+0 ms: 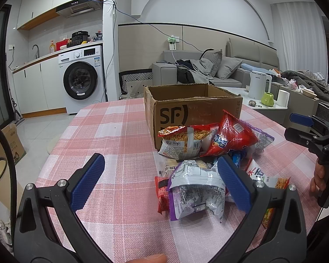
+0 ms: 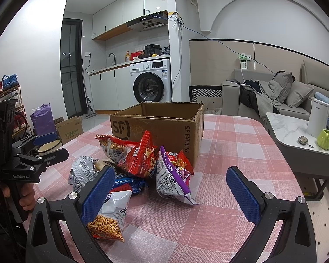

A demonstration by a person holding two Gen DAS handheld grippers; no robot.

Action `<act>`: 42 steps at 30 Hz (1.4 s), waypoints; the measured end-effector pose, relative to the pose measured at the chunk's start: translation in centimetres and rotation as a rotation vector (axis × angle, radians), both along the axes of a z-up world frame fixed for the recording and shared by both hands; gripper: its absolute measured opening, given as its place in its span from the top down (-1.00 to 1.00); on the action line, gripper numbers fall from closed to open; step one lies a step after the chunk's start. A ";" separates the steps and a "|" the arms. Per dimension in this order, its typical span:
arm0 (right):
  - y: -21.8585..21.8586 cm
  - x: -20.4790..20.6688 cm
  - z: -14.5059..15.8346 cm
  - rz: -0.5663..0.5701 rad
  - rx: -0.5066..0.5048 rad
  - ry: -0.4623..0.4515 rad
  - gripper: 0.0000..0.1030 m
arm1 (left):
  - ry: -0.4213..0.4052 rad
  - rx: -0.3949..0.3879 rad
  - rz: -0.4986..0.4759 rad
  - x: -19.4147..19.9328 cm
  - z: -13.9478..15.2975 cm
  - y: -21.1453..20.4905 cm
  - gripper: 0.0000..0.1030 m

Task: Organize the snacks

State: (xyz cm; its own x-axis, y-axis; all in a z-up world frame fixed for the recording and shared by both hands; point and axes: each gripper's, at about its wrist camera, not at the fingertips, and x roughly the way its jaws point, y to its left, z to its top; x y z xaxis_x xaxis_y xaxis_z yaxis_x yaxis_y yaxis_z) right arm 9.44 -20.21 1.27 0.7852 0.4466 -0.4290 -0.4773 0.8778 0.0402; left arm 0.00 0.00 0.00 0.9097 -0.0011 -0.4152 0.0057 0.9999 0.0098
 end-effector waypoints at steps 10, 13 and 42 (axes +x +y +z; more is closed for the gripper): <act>0.0 0.0 0.0 0.001 0.000 0.000 -1.00 | 0.000 0.000 0.000 0.0 0.0 0.0 -0.99; 0.0 0.0 0.0 0.000 0.000 0.001 -1.00 | 0.000 0.000 0.000 0.0 0.0 0.0 -0.99; 0.1 -0.1 0.2 -0.008 -0.005 -0.006 -1.00 | 0.003 0.001 0.005 -0.1 0.0 0.0 -0.99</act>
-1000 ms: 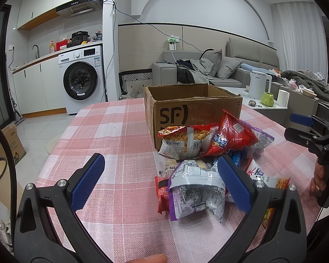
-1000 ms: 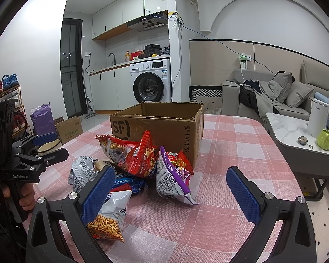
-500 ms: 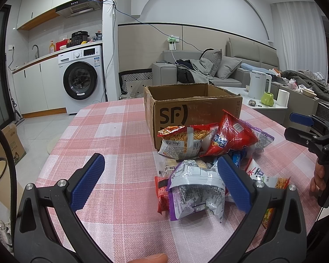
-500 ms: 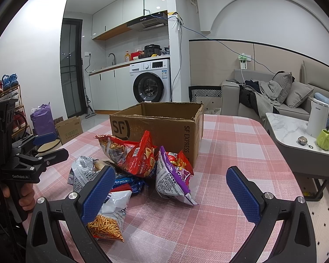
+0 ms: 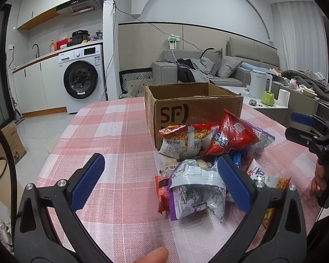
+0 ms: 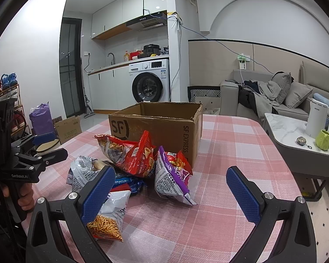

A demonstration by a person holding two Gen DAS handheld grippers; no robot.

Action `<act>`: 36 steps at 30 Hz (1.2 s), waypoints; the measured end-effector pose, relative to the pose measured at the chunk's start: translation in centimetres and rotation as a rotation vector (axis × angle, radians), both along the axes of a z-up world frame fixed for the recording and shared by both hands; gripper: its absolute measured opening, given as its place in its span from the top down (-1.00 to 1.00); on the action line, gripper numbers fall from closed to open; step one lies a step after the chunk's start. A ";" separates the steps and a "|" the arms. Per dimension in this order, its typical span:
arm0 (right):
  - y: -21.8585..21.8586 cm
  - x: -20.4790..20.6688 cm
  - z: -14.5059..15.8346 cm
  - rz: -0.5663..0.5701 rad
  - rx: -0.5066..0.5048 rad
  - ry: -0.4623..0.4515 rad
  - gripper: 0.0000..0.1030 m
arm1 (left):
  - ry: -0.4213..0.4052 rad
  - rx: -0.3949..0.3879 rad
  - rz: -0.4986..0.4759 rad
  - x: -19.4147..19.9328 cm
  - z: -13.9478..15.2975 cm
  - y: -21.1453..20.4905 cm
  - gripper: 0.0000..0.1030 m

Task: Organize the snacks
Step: 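Grasp the white snack bag with the left tool while the right tool grasps the orange-striped chip bag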

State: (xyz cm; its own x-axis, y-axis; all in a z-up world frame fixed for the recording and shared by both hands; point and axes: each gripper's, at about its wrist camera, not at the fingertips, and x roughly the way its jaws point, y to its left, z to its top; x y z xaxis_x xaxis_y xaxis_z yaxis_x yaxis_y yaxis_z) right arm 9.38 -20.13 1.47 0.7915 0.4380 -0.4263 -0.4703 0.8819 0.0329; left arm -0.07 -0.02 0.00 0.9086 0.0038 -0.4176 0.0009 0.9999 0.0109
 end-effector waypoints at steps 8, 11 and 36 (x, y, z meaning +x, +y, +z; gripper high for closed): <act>-0.3 -0.4 0.1 -0.001 0.000 0.031 -1.00 | -0.003 -0.003 0.007 0.0 0.0 0.2 -0.99; -0.1 -0.5 0.0 0.003 -0.005 0.049 -1.00 | 0.002 0.000 0.002 0.1 0.0 0.1 -0.99; 4.5 -0.9 -3.2 0.157 -0.070 0.288 -1.00 | 0.208 0.036 -0.089 3.6 -2.1 -2.0 -0.99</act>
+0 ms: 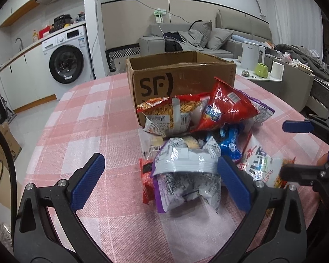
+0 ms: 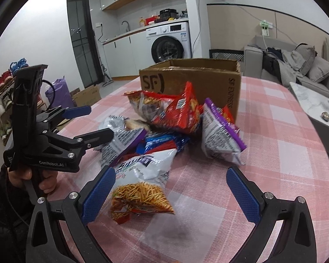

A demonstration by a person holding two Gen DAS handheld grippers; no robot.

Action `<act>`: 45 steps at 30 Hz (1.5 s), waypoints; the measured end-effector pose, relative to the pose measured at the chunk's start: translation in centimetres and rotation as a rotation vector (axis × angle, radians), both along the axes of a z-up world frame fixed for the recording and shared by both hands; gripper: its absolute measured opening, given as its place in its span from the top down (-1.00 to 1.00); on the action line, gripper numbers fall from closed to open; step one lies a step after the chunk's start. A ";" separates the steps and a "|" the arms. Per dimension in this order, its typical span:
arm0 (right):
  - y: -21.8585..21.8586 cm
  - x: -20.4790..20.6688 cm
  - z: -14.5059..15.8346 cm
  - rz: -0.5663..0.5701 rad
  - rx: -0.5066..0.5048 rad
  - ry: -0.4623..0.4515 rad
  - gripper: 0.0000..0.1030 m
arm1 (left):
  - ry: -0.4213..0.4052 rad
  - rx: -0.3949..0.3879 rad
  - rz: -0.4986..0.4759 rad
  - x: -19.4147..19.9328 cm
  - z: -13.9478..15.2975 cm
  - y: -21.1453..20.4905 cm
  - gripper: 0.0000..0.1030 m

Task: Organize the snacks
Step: 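Grasp the white snack bag with the left tool while the right tool grasps the orange-striped chip bag, then carry both bags over the box and release them inside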

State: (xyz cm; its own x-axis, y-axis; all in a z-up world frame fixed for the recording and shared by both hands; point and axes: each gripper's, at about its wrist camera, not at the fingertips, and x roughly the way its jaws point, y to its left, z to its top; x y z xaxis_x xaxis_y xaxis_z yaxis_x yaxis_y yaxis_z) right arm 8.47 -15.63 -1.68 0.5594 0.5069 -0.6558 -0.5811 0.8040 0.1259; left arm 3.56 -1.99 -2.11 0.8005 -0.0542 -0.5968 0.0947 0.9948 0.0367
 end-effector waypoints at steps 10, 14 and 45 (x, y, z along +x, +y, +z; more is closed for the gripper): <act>1.6 0.3 -1.5 0.055 -0.010 0.080 -0.99 | 0.089 -0.021 -0.032 1.8 -1.4 -0.7 -0.99; 2.2 0.6 -1.8 0.075 -0.016 0.114 -0.83 | 0.115 -0.045 -0.059 2.4 -1.7 -0.7 -0.81; 1.2 0.6 -1.0 0.106 0.055 0.116 -0.05 | 0.074 -0.154 -0.147 -0.3 -0.4 -0.3 0.02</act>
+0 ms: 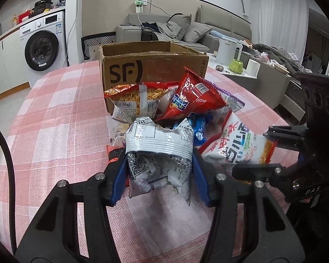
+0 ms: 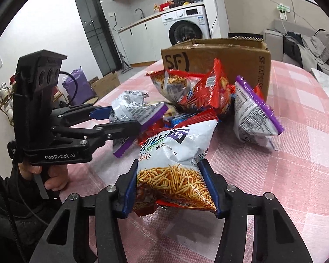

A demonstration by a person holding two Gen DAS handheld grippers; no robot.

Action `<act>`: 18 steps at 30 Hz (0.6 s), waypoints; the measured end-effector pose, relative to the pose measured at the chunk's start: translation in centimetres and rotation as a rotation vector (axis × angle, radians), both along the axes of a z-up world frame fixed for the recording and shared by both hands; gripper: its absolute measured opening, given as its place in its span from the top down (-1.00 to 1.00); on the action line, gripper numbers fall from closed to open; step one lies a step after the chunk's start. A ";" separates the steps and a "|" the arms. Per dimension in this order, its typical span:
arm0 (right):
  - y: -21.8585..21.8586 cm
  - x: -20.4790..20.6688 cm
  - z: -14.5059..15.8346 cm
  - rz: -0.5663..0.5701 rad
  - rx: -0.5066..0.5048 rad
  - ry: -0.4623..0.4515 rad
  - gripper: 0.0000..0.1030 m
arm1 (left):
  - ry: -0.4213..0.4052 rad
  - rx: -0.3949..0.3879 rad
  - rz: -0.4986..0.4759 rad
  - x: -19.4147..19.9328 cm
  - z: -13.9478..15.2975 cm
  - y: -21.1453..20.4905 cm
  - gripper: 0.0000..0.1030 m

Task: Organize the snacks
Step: 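Carry both bags over the box and release them inside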

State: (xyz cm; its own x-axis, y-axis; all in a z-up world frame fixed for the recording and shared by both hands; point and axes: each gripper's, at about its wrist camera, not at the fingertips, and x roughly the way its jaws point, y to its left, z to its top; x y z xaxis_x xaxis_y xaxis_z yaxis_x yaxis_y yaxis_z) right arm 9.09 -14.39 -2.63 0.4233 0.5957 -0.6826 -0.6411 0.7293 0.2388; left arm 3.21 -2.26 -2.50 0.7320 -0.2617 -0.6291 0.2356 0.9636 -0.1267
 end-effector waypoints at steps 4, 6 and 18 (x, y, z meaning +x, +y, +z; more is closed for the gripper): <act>-0.7 0.1 0.7 -0.026 0.033 -0.023 -0.05 | -0.026 -0.010 0.016 -0.7 0.8 0.6 0.02; -1.0 0.2 1.0 -0.040 0.050 -0.032 -0.05 | -0.039 -0.016 0.026 -1.0 1.4 0.9 0.02; -3.2 0.2 4.0 -0.099 0.124 -0.093 -0.05 | -0.094 -0.015 0.045 -2.6 4.4 0.8 0.02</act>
